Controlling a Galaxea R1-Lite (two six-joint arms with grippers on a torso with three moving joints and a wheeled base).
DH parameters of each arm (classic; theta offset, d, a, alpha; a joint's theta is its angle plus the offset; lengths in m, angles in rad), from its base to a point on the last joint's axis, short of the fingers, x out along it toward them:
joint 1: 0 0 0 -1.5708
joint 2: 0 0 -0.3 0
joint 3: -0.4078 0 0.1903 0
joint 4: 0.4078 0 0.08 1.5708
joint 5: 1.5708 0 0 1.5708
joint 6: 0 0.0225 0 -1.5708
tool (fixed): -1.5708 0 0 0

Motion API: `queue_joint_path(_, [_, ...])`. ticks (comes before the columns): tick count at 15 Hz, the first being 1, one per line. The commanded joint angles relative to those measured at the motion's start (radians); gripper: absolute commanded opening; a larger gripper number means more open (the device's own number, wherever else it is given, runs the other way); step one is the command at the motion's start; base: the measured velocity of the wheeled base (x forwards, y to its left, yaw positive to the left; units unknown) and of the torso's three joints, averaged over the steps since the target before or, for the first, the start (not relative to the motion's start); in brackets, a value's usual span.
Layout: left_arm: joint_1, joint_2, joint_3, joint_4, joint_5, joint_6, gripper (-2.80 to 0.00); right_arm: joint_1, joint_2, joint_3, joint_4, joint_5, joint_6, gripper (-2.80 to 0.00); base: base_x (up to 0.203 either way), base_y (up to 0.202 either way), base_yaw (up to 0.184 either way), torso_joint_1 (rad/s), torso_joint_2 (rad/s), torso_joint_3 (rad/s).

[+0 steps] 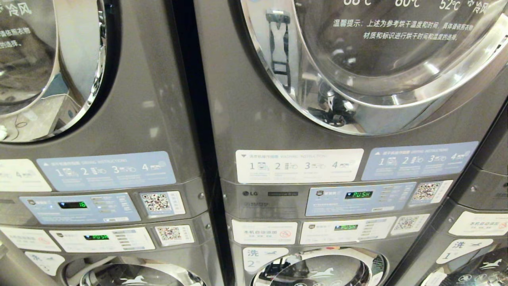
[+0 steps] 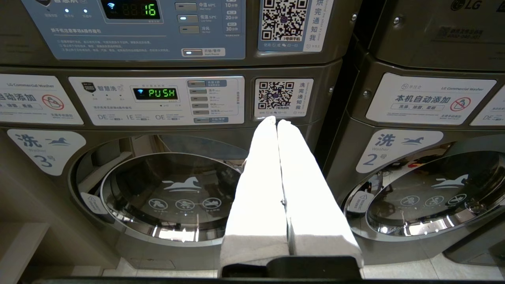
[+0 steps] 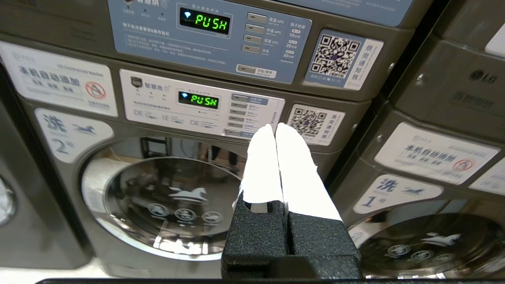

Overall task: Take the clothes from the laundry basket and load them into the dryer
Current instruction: Open the dryer

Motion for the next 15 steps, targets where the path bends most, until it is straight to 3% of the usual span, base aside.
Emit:
queue_joint_path(1, [0.000, 0.000, 0.000, 0.001, 0.000, 0.000, -2.80, 0.000, -0.001, -0.001, -0.001, 0.002, -0.020, -2.80, 0.000, 0.000, 0.000, 0.000, 0.00, 0.000])
queue_joint_path(3, [0.000, 0.000, 0.000, 0.001, 0.000, 0.000, -2.80, 0.003, 0.002, -0.026, 0.003, 0.008, -0.019, -2.80, 0.000, 0.000, 0.000, 0.000, 0.00, 0.000])
queue_joint_path(6, [0.000, 0.000, 0.000, 0.001, 0.000, 0.000, -2.80, 0.003, 0.159, -0.279, 0.008, 0.101, 0.024, -2.80, 0.000, 0.000, 0.000, 0.000, 0.00, 0.000])
queue_joint_path(7, [0.000, 0.000, 0.000, 0.001, 0.000, 0.000, -2.80, 0.003, 0.268, -0.395, 0.015, 0.131, 0.036, 0.00, 0.000, 0.000, 0.000, 0.000, 0.00, 0.000])
queue_joint_path(9, [0.000, 0.000, 0.000, 0.001, 0.000, 0.000, -2.80, 0.005, 0.491, -0.684, 0.061, 0.200, 0.079, 0.00, 0.000, 0.000, 0.000, 0.000, 0.00, 0.000])
queue_joint_path(10, [0.000, 0.000, 0.000, 0.001, 0.000, 0.000, -2.80, 0.009, 0.605, -0.803, 0.083, 0.271, 0.124, 0.00, 0.000, 0.000, 0.000, 0.000, 0.00, 0.000])
queue_joint_path(15, [0.000, 0.000, 0.000, 0.001, 0.000, 0.000, -2.80, 0.053, 1.123, -1.392, 0.131, 0.749, 0.272, 0.00, 0.000, 0.000, 0.000, 0.000, 0.00, 0.000])
